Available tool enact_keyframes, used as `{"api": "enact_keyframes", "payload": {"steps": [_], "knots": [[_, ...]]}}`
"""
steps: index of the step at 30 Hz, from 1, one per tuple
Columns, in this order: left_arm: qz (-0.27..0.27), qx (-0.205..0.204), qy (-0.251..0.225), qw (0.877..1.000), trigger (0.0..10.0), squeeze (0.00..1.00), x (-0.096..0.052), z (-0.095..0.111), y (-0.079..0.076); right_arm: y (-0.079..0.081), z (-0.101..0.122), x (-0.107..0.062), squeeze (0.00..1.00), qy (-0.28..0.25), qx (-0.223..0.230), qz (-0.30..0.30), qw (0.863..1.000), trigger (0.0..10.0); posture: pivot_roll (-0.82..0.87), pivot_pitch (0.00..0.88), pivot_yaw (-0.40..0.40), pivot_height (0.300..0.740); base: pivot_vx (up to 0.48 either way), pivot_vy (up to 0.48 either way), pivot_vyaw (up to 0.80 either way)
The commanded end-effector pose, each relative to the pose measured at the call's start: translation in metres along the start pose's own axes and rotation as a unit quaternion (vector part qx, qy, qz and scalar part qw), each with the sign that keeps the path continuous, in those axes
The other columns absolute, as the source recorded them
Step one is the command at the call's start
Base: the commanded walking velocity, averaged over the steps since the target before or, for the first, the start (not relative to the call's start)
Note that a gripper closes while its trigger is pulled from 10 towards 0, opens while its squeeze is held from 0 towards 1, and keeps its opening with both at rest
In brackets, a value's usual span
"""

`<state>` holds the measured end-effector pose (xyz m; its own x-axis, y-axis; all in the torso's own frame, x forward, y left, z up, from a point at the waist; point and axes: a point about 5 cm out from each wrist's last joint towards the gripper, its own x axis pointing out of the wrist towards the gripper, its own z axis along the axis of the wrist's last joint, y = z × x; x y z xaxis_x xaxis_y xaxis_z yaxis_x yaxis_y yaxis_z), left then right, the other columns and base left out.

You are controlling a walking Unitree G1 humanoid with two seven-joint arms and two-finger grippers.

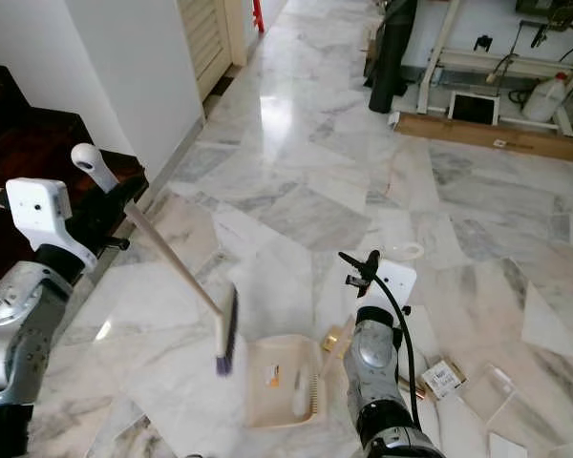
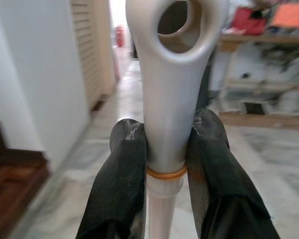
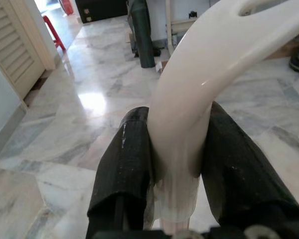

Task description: Sweep floor

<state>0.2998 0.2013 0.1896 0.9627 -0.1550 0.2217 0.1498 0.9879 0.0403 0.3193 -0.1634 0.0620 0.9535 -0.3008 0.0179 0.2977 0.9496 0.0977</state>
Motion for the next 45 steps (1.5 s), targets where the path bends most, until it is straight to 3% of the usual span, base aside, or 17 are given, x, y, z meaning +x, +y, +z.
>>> {"api": "enact_keyframes", "payload": {"steps": [1,6,11,13,19,25,34,45], "knots": [[0.019,0.017,0.003,1.0,10.0,0.0,-0.003,-0.006,0.002,0.006,0.01,0.006,0.0,-0.018,0.006,0.009,1.0,10.0,0.15,0.034,0.005,0.74,0.0,0.0,0.0],[0.075,0.042,0.017,0.996,10.0,0.0,-0.009,-0.031,0.003,0.006,0.019,0.011,0.0,-0.034,0.024,0.008,0.999,10.0,0.13,0.021,-0.007,0.74,0.0,0.0,0.0],[0.074,0.048,0.024,0.996,10.0,0.0,-0.013,-0.046,0.001,0.005,0.031,0.015,0.0,-0.061,0.018,0.015,0.998,10.0,0.12,0.013,-0.013,0.74,0.0,0.0,0.0],[0.06,0.048,0.026,0.997,10.0,0.0,-0.011,-0.052,-0.007,0.001,0.037,0.018,0.0,-0.076,0.014,0.01,0.997,10.0,0.11,0.008,-0.011,0.74,0.0,0.0,0.0],[0.023,0.037,0.024,0.999,10.0,0.0,-0.002,-0.057,-0.021,-0.014,0.041,0.018,0.0,-0.088,0.008,-0.011,0.996,10.0,0.09,0.003,0.006,0.74,0.0,0.0,0.0],[-0.008,0.035,0.02,0.999,10.0,0.0,0.009,-0.058,-0.029,-0.016,0.038,0.013,0.0,-0.086,0.007,-0.02,0.996,10.0,0.08,0.0,0.038,0.74,0.0,0.0,0.0],[-0.003,0.036,0.016,0.999,10.0,0.0,0.016,-0.06,-0.025,-0.011,0.04,0.008,0.0,-0.09,0.006,-0.02,0.996,10.0,0.06,0.0,0.041,0.74,0.0,0.0,0.0],[0.017,0.037,0.016,0.999,10.0,0.0,0.013,-0.068,-0.023,-0.015,0.044,0.004,0.0,-0.101,-0.013,-0.013,0.995,10.0,0.04,0.0,0.034,0.74,0.0,0.0,0.0]]}}
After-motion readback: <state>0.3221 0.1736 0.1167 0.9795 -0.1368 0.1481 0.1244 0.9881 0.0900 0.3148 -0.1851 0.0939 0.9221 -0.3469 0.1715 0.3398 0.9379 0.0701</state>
